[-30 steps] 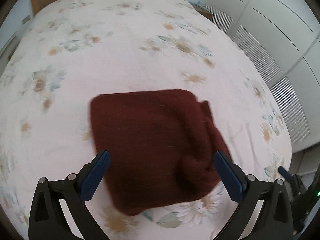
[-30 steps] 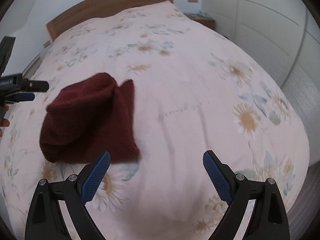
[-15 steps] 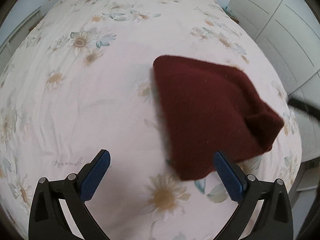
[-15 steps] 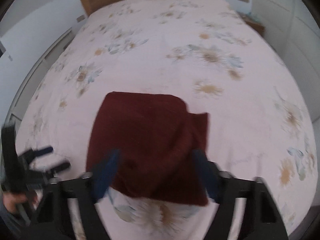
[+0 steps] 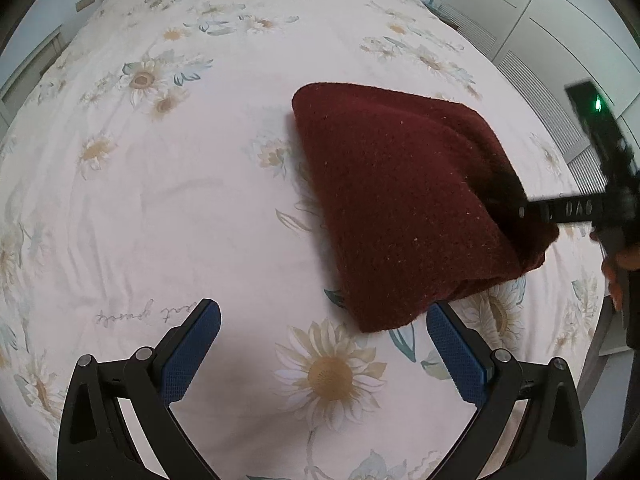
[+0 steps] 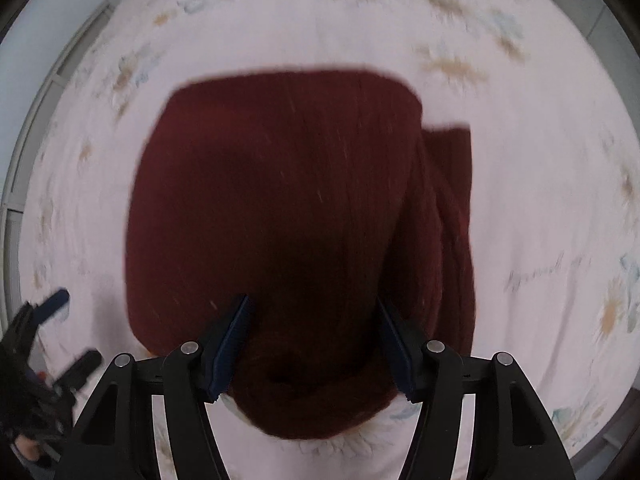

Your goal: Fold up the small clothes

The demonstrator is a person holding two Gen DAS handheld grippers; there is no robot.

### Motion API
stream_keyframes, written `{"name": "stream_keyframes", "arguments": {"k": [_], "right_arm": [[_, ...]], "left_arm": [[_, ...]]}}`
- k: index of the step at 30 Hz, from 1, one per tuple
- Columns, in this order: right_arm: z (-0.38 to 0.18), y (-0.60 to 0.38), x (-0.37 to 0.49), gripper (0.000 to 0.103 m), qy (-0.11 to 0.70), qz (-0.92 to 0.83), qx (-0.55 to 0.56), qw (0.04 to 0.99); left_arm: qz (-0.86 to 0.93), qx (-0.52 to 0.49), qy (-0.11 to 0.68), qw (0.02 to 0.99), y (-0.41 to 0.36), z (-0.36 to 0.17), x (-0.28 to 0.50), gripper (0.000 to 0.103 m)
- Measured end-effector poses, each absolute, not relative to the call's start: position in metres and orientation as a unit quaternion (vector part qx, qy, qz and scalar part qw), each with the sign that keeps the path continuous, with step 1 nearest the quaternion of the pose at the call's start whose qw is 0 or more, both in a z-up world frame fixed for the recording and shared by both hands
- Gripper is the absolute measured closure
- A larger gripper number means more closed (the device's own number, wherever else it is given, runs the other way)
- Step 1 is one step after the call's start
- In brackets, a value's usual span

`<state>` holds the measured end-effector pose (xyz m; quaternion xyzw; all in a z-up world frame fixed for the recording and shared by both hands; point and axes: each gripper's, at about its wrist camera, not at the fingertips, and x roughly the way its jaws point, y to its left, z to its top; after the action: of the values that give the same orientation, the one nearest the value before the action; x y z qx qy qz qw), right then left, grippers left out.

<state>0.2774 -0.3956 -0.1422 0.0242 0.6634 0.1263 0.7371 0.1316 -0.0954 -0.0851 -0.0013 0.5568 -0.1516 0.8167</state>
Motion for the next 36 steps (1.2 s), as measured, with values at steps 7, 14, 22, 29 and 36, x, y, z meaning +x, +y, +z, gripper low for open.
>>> {"name": "stream_keyframes", "arguments": {"k": [7, 14, 22, 29, 36], "right_arm": [[-0.153, -0.425, 0.262, 0.071, 0.647, 0.155, 0.095, 0.74], [-0.115, -0.459, 0.246, 0.077, 0.585, 0.138, 0.099, 0.793], [-0.135, -0.502, 0.222, 0.079, 0.592, 0.105, 0.13, 0.788], [-0.154, -0.505, 0.218, 0.069, 0.589, 0.115, 0.179, 0.78], [-0.119, -0.497, 0.224, 0.03, 0.567, 0.112, 0.146, 0.803]], "left_arm": [[-0.155, 0.0, 0.56, 0.814, -0.101, -0.086, 0.132, 0.001], [-0.16, 0.011, 0.551, 0.819, -0.108, -0.077, 0.134, 0.001], [-0.177, 0.015, 0.55, 0.816, -0.124, -0.077, 0.135, 0.001], [-0.171, 0.02, 0.566, 0.806, -0.127, -0.093, 0.141, 0.001], [-0.169, 0.019, 0.571, 0.803, -0.129, -0.096, 0.153, 0.001]]}}
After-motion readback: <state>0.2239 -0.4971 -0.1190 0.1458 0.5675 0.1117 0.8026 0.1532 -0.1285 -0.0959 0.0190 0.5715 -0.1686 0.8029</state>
